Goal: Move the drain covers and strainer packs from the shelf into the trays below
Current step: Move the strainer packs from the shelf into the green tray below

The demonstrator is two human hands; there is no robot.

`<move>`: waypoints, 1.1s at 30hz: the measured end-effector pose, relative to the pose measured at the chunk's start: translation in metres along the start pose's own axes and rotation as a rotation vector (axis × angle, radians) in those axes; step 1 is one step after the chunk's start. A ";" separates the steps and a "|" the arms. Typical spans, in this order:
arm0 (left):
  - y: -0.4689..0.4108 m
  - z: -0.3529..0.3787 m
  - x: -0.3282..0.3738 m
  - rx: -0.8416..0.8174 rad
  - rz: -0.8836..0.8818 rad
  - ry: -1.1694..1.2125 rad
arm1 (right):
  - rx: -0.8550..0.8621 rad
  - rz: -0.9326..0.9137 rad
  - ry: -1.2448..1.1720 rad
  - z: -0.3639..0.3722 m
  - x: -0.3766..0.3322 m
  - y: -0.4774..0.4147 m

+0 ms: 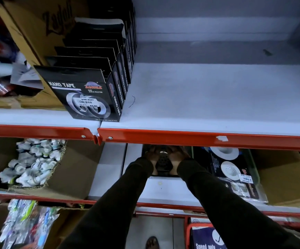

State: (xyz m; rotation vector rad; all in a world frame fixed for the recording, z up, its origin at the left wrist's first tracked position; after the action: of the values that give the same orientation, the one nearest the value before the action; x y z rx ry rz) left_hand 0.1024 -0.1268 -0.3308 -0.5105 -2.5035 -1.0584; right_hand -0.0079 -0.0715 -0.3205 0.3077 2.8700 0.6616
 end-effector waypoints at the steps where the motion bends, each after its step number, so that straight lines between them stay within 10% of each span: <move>1: 0.004 0.001 0.000 0.034 -0.013 -0.052 | 0.006 0.032 -0.167 0.001 -0.004 0.004; 11: 0.017 0.017 -0.010 0.131 -0.302 0.571 | 0.062 0.409 -0.987 0.024 -0.014 0.020; 21: 0.029 0.014 -0.007 0.146 -0.270 0.642 | 0.075 0.333 -1.041 0.021 -0.011 0.033; 33: 0.079 0.026 0.072 0.356 0.027 0.635 | 0.672 0.177 -0.948 -0.043 0.047 0.113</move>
State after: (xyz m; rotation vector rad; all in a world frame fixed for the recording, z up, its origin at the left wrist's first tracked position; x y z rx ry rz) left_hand 0.0716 -0.0429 -0.2660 -0.0772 -2.0333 -0.6088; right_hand -0.0445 0.0213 -0.2381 0.7275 2.0347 -0.3937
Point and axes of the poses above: each hand's wrist, its own y-axis away from the middle knuckle, its own z-axis out of the palm, x = y × z, the point moved 3 cm from there along -y, towards the middle knuckle, and after that the axes turned 3 degrees about -z, right-handed, at the moved point
